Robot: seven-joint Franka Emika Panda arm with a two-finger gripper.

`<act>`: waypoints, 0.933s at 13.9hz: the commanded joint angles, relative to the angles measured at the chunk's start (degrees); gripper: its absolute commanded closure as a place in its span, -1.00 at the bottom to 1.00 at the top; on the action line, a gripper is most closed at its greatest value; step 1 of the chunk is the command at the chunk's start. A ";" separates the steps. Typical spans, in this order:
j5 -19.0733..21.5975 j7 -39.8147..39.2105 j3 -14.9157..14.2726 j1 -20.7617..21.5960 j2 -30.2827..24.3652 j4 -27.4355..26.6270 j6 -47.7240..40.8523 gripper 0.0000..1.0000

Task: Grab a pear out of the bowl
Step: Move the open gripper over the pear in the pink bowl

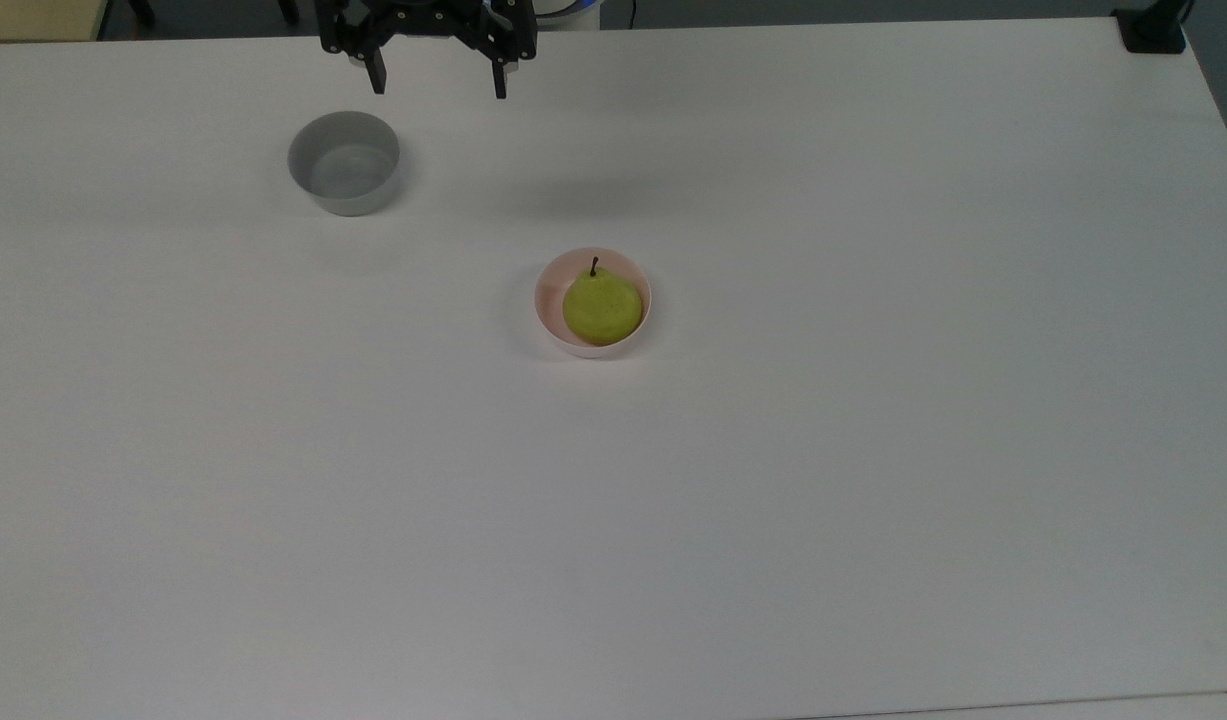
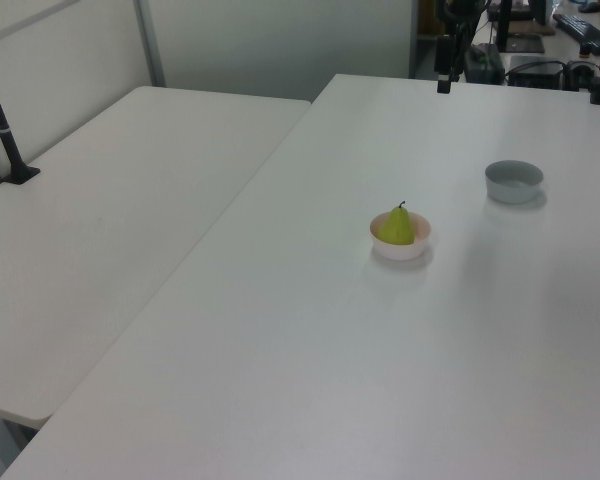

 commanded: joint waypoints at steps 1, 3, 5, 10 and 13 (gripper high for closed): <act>0.05 0.53 -0.19 0.48 -0.12 0.49 -1.60 -1.00; 0.05 0.53 -0.19 0.48 -0.12 0.49 -1.51 -1.00; 0.05 0.53 -0.19 0.48 -0.03 0.49 -1.42 -1.00; 0.23 -3.40 0.59 1.27 1.37 -0.65 -0.03 -1.00; 0.32 -7.46 0.68 3.99 4.44 -2.59 3.49 -1.00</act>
